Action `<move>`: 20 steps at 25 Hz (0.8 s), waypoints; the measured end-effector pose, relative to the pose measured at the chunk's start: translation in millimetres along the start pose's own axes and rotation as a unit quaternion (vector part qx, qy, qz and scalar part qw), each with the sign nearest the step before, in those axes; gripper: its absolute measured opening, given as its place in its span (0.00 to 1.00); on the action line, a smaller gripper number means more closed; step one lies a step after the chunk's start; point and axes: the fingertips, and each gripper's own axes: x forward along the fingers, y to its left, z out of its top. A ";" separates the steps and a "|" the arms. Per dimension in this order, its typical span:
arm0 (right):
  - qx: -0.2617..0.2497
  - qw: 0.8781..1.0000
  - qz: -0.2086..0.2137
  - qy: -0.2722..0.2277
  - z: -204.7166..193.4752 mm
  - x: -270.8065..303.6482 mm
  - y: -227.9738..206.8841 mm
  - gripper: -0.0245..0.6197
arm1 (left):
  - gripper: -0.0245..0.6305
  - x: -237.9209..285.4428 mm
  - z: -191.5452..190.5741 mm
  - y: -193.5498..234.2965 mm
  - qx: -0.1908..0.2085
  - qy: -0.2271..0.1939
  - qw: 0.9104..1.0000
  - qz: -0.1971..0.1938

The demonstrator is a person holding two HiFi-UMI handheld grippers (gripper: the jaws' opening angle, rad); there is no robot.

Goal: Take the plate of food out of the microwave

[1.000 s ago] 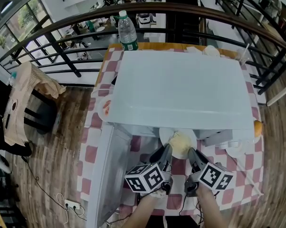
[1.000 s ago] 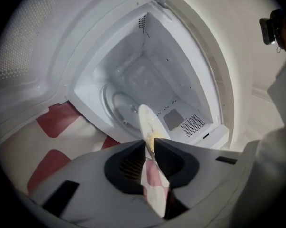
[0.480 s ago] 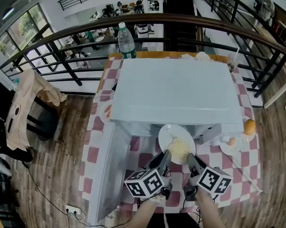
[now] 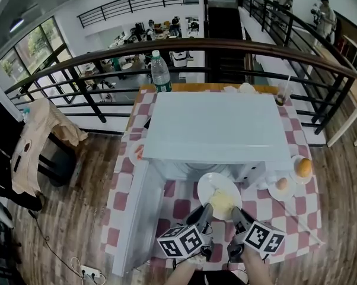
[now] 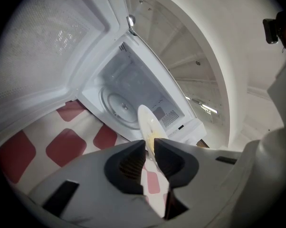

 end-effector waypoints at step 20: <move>0.001 1.000 0.001 0.007 -8.1 -13.2 12.0 0.12 | 0.14 -21.1 0.0 -3.8 -0.008 -0.012 1.000 0.003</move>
